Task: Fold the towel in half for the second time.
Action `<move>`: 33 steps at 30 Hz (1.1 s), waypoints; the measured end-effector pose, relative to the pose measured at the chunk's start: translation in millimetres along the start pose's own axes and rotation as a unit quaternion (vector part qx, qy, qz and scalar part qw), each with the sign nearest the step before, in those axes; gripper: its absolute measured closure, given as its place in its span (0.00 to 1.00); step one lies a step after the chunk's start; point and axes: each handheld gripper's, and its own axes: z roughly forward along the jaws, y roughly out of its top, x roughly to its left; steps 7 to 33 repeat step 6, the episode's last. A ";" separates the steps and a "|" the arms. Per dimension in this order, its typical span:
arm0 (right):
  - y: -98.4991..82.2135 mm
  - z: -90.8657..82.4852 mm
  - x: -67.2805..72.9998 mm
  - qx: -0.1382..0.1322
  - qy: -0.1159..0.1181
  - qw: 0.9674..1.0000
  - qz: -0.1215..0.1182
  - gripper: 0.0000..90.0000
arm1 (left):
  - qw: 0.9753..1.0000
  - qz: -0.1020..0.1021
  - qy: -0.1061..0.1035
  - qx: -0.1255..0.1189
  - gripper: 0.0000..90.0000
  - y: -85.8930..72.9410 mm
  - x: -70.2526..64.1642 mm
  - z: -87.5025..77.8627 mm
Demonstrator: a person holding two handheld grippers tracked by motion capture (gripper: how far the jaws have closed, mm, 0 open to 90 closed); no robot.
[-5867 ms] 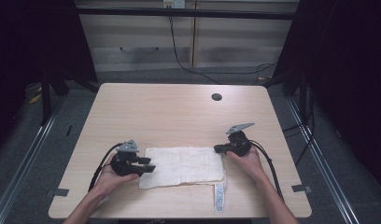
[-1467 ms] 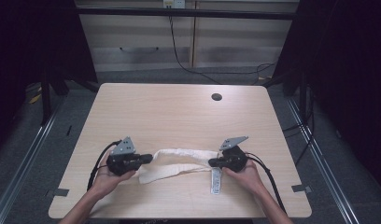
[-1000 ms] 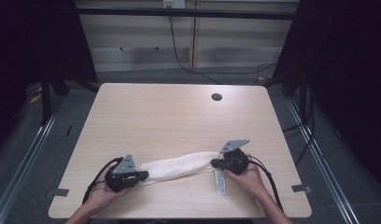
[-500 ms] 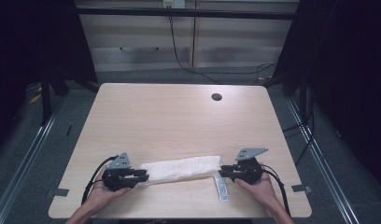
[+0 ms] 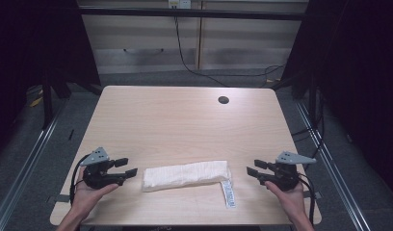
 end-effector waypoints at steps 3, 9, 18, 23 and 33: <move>-7.2 -5.5 -8.6 -0.011 -0.027 0.999 0.014 0.44 | 1.000 -0.009 0.012 -0.008 0.36 -4.1 4.6 -5.3; -11.1 -4.3 -13.1 -0.006 -0.045 0.999 0.024 0.40 | 1.000 -0.018 0.008 -0.002 0.29 -8.4 7.1 -3.5; -11.1 -4.3 -13.1 -0.006 -0.045 0.999 0.024 0.40 | 1.000 -0.018 0.008 -0.002 0.29 -8.4 7.1 -3.5; -11.1 -4.3 -13.1 -0.006 -0.045 0.999 0.024 0.40 | 1.000 -0.018 0.008 -0.002 0.29 -8.4 7.1 -3.5; -11.1 -4.3 -13.1 -0.006 -0.045 0.999 0.024 0.40 | 1.000 -0.018 0.008 -0.002 0.29 -8.4 7.1 -3.5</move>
